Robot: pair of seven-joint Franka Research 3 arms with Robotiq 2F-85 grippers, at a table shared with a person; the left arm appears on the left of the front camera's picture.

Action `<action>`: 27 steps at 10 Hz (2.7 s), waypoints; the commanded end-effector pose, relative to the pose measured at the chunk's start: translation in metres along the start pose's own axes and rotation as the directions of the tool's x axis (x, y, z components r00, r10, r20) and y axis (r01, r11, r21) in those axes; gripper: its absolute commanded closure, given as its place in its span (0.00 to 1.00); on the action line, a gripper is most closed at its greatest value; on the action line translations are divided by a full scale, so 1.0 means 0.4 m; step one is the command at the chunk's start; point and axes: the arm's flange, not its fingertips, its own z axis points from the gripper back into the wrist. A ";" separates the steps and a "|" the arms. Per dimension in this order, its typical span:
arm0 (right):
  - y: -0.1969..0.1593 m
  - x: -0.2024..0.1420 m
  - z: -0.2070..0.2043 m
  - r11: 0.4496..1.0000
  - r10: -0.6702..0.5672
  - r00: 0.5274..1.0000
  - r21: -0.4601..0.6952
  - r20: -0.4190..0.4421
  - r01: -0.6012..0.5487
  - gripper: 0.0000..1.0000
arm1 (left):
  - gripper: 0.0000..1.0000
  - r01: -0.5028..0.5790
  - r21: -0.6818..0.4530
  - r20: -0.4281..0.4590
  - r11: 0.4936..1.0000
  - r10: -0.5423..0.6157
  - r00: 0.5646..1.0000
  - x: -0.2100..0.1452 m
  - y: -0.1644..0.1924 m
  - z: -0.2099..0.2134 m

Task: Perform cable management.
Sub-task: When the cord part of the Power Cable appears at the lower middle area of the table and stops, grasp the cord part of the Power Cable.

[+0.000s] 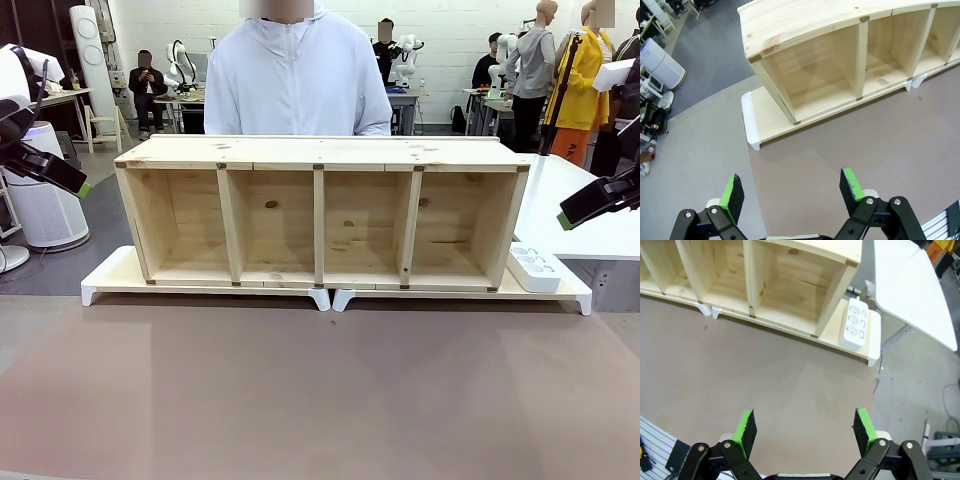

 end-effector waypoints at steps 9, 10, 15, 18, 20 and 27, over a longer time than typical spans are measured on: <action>0.000 0.004 -0.006 1.000 0.009 1.000 0.001 0.003 -0.009 0.00 | 0.00 0.004 0.008 0.008 1.000 -0.004 1.000 0.005 -0.002 -0.004; 0.000 0.004 -0.006 1.000 0.009 1.000 0.001 0.003 -0.009 0.00 | 0.00 0.004 0.008 0.008 1.000 -0.004 1.000 0.005 -0.002 -0.004; 0.000 0.004 -0.006 1.000 0.009 1.000 0.001 0.003 -0.009 0.00 | 0.00 0.004 0.008 0.008 1.000 -0.004 1.000 0.005 -0.002 -0.004; 0.000 0.004 -0.006 1.000 0.009 1.000 0.001 0.003 -0.009 0.00 | 0.00 0.004 0.008 0.008 1.000 -0.004 1.000 0.005 -0.002 -0.004; 0.000 0.004 -0.006 1.000 0.009 1.000 0.001 0.003 -0.009 0.00 | 0.00 0.004 0.008 0.008 1.000 -0.004 1.000 0.005 -0.002 -0.004; 0.000 0.004 -0.006 1.000 0.009 1.000 0.001 0.003 -0.009 0.00 | 0.00 0.004 0.008 0.008 1.000 -0.004 1.000 0.005 -0.002 -0.004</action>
